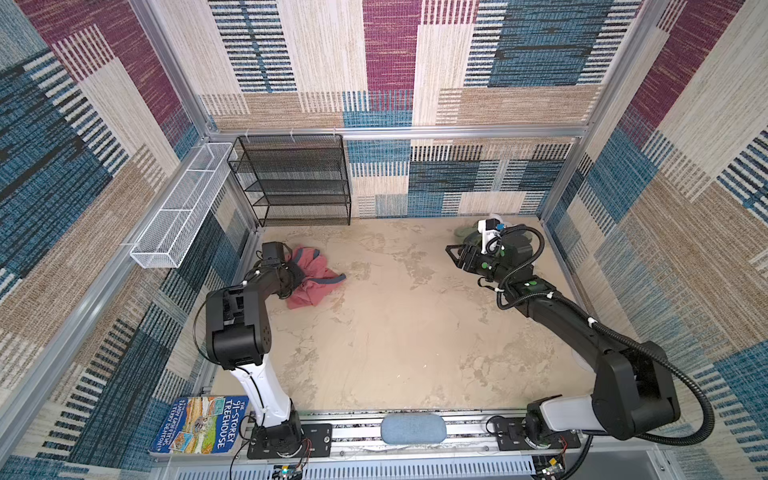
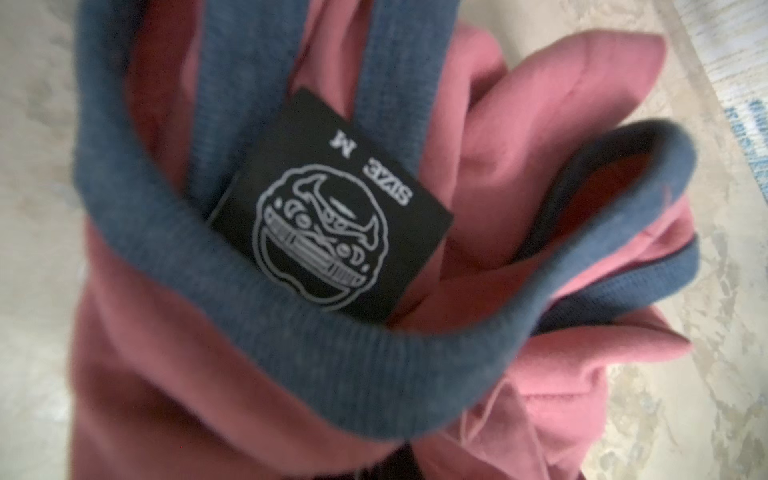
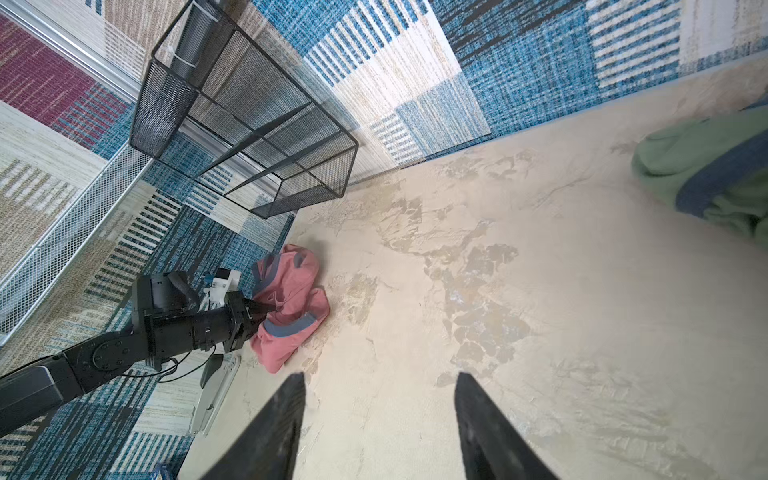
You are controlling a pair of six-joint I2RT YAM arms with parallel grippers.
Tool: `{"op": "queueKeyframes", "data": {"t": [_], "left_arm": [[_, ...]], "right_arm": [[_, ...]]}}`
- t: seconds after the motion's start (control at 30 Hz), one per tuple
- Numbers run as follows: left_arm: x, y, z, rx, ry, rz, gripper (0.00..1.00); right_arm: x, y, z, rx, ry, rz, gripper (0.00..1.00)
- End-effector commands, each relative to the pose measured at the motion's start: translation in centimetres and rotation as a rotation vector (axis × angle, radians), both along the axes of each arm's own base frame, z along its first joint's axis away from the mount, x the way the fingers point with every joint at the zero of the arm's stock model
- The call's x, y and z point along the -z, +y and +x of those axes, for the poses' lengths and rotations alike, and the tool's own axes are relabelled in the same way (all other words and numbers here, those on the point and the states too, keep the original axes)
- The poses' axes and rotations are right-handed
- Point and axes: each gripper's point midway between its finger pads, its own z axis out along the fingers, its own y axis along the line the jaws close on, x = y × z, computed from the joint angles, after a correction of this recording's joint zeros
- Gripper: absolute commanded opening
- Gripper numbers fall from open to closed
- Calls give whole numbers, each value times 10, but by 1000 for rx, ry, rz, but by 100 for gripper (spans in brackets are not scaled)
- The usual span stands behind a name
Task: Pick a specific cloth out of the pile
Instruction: 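Drag the pink tank top toward the wire basket side with the left gripper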
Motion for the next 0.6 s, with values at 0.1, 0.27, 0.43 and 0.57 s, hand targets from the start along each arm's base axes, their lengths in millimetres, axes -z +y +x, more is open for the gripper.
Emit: {"op": "queueKeyframes", "data": {"t": [0.1,0.27,0.43,0.57], "left_arm": [[-4,8,2,-1,-12,-27,0],[-17,-2,4,19,-61,-73,0],[-48,-12,-1,39,-131,-60,33],[-76,-30,-5,94,-176,-16,49]], "right_arm": [[-5,-5,5,40,0,6,60],[-7,-7,2,50,-9,4,60],[-15,-11,-4,58,-39,-5,60],[-21,-14,-10,66,-64,-13,61]]}}
